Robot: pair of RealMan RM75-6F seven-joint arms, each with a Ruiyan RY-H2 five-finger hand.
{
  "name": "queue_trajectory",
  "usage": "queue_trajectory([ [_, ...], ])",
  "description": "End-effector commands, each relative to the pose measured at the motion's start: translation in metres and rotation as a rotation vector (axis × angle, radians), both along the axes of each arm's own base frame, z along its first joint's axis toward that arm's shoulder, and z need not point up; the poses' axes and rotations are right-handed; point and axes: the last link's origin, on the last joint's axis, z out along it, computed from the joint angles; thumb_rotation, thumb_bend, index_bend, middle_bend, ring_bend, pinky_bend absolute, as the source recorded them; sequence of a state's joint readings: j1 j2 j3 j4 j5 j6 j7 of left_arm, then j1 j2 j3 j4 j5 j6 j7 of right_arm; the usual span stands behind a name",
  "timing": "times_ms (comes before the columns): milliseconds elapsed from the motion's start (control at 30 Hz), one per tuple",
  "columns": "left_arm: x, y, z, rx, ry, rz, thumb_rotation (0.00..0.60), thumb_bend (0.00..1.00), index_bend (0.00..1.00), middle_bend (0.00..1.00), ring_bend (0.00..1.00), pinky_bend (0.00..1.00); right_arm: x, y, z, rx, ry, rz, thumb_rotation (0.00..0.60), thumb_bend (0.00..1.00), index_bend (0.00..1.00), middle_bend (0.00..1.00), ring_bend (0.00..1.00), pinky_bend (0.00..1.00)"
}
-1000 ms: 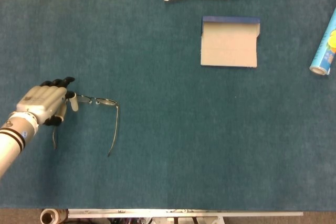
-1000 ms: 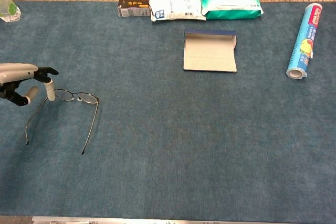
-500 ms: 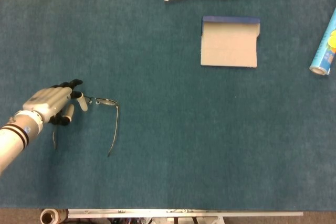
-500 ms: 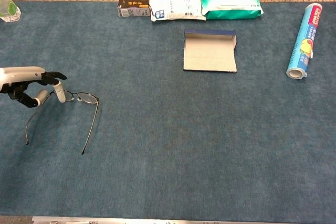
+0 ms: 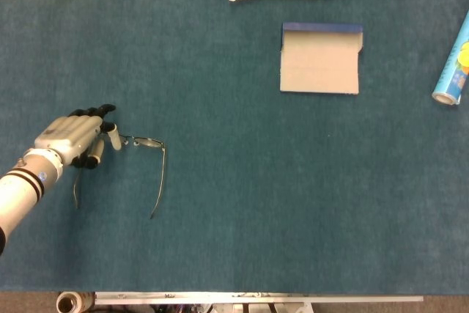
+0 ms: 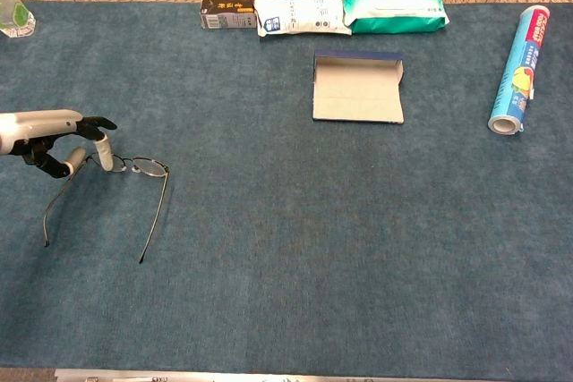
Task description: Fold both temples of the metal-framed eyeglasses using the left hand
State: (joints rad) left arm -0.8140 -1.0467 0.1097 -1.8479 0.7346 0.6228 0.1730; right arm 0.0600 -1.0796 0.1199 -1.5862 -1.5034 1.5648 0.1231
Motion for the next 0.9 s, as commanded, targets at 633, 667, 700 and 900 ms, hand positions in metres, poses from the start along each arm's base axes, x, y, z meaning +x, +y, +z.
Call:
queue_trajectory([
  [633,-0.0040,0.0074,-0.0055,-0.006,0.024,-0.007,0.600,0.79,0.38,0.00,0.00,0.01,0.0004,0.0005,0.0008,-0.003,0.000,0.001,0.600,0.16,0.61,0.55,0.47,0.52],
  [667,-0.0041,0.0077,-0.0058,-0.007,0.025,-0.007,0.600,0.79,0.38,0.00,0.00,0.01,0.0004,0.0005,0.0008,-0.003,0.000,0.001,0.600,0.16,0.61,0.55,0.47,0.52],
  [700,-0.0041,0.0080,-0.0061,-0.008,0.025,-0.008,0.600,0.79,0.38,0.00,0.00,0.01,0.0005,0.0006,0.0009,-0.003,0.000,0.002,0.600,0.16,0.61,0.55,0.47,0.52],
  [900,-0.0043,0.0101,-0.0083,-0.014,0.032,-0.013,0.600,0.79,0.38,0.00,0.00,0.01,0.0009,0.0008,0.0010,-0.003,-0.001,0.003,0.600,0.16,0.61,0.55,0.47,0.52],
])
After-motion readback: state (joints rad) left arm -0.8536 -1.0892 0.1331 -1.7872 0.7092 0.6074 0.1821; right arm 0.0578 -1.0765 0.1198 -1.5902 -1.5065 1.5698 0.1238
